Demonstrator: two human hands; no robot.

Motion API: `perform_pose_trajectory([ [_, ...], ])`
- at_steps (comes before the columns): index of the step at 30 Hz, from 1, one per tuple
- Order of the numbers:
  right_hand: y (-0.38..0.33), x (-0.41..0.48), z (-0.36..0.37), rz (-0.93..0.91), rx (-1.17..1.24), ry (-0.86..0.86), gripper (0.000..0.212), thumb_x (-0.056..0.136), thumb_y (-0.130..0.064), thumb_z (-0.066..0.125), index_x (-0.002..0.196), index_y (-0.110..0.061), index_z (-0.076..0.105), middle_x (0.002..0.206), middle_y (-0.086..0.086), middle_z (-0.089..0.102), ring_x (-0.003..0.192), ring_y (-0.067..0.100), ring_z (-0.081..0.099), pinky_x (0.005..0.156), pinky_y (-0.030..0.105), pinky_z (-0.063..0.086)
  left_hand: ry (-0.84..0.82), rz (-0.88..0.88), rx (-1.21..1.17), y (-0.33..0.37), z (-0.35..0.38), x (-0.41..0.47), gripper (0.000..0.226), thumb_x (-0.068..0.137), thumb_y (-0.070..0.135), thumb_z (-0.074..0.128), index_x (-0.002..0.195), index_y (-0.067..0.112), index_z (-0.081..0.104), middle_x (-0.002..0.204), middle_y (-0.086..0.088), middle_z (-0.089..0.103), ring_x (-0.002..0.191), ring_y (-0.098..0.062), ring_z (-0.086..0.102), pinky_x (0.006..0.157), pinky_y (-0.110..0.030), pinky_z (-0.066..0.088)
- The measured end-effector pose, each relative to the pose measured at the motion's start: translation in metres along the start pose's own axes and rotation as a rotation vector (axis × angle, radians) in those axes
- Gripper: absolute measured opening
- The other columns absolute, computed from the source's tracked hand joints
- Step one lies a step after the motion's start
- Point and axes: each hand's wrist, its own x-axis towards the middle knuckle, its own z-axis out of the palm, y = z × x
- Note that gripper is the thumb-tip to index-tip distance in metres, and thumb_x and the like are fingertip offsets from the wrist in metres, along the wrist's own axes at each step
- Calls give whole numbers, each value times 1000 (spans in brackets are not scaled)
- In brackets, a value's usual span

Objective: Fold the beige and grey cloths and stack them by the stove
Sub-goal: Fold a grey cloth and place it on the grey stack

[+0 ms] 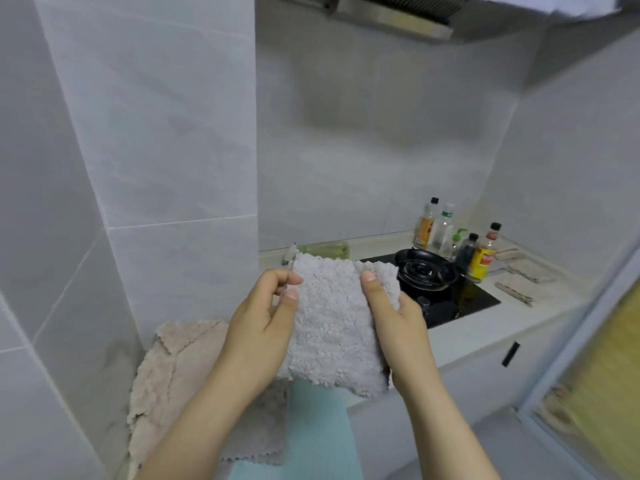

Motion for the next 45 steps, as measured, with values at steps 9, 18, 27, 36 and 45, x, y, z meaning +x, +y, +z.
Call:
perform_pose_trajectory([
  [9, -41, 0, -158, 141, 43, 66, 39, 91, -52, 56, 102, -17, 71, 97, 3, 76, 91, 20, 73, 88, 47, 57, -200, 72, 16, 88, 119, -10, 21, 96, 28, 46, 112, 41, 50, 89, 18, 52, 75, 5, 49, 65, -8, 32],
  [18, -21, 24, -347, 239, 99, 103, 28, 93, -34, 61, 108, -10, 61, 102, 9, 74, 84, 16, 70, 67, 28, 53, -169, -4, -14, 149, 299, -19, 25, 97, 22, 46, 120, 29, 50, 123, 14, 47, 111, -6, 46, 88, -23, 33],
  [27, 19, 78, -467, 171, 18, 216, 33, 97, -20, 57, 128, -11, 51, 121, 7, 67, 97, 15, 70, 69, 21, 56, -284, -20, -27, 166, 442, 1, 29, 98, 22, 44, 126, 24, 48, 131, 10, 47, 112, -1, 39, 92, -21, 31],
  [36, 66, 205, -528, 162, -209, 241, 22, 96, -23, 58, 117, -24, 53, 112, -8, 64, 99, 0, 64, 75, 13, 53, -341, -89, -38, 133, 558, 88, 29, 97, 23, 46, 125, 27, 49, 135, 6, 49, 117, -8, 44, 94, -24, 33],
  [45, 108, 340, -563, 267, -289, 161, 46, 92, -42, 59, 132, -21, 52, 124, 8, 63, 118, 24, 59, 98, 43, 51, -357, -166, 50, 94, 646, 173, 33, 97, 23, 46, 129, 28, 46, 133, 9, 46, 108, -3, 44, 90, -23, 32],
])
